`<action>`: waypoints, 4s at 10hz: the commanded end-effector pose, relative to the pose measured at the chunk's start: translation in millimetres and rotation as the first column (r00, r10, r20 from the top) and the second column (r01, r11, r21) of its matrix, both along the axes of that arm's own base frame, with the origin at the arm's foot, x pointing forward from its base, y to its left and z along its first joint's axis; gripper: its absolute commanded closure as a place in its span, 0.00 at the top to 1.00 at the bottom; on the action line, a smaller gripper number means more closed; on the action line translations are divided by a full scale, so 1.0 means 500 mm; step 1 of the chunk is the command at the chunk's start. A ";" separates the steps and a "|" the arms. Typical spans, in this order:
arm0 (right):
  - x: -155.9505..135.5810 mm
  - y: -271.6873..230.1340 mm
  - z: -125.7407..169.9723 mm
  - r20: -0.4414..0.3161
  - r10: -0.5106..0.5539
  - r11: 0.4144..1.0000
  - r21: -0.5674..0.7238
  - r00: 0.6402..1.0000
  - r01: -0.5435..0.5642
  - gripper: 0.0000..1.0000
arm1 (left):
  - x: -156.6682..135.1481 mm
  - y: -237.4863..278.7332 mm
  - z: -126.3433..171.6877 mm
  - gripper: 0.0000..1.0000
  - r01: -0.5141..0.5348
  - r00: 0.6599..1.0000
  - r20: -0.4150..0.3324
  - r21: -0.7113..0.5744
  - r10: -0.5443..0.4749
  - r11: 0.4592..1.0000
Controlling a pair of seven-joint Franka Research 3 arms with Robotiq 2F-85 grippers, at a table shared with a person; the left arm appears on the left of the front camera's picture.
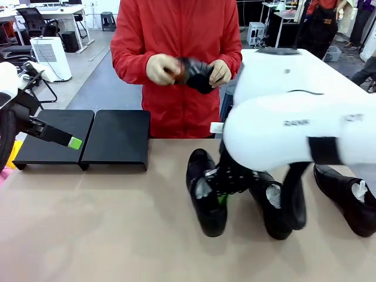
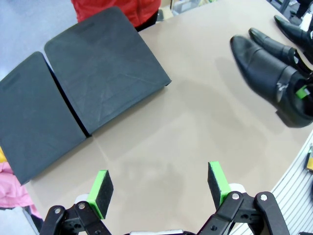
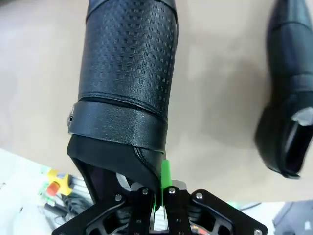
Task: Organize the shoes by placing them on the stand.
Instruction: Pick up one Shoe and place it in the middle of the table, then place the Shoe from the middle of the table onto the Shoes Stand.
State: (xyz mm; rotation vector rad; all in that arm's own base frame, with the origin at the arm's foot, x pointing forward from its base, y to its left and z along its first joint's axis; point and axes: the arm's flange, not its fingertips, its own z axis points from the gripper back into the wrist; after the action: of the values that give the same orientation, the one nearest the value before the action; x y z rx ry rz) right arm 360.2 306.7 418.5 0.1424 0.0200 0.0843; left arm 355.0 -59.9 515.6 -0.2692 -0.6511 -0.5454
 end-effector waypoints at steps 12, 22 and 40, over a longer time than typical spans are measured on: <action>0.009 0.156 -0.159 -0.049 -0.089 0.981 0.168 0.995 0.096 0.20 | 0.001 0.002 0.000 1.00 0.003 1.000 -0.002 -0.009 -0.003 1.000; 0.010 0.128 -0.092 -0.056 -0.083 0.980 0.178 0.995 0.092 1.00 | 0.001 0.002 0.000 1.00 0.003 1.000 -0.002 -0.009 -0.003 1.000; -0.111 -0.051 0.153 0.208 -0.200 0.978 0.103 0.958 0.181 1.00 | -0.103 -0.264 -0.011 1.00 -0.029 0.997 -0.069 0.045 0.032 0.999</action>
State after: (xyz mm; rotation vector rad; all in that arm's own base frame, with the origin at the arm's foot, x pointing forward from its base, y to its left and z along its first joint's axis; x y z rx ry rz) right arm 313.2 293.7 492.4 0.2580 -0.1947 -0.0357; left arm 312.3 -182.6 516.9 -0.2200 -0.6168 -0.5737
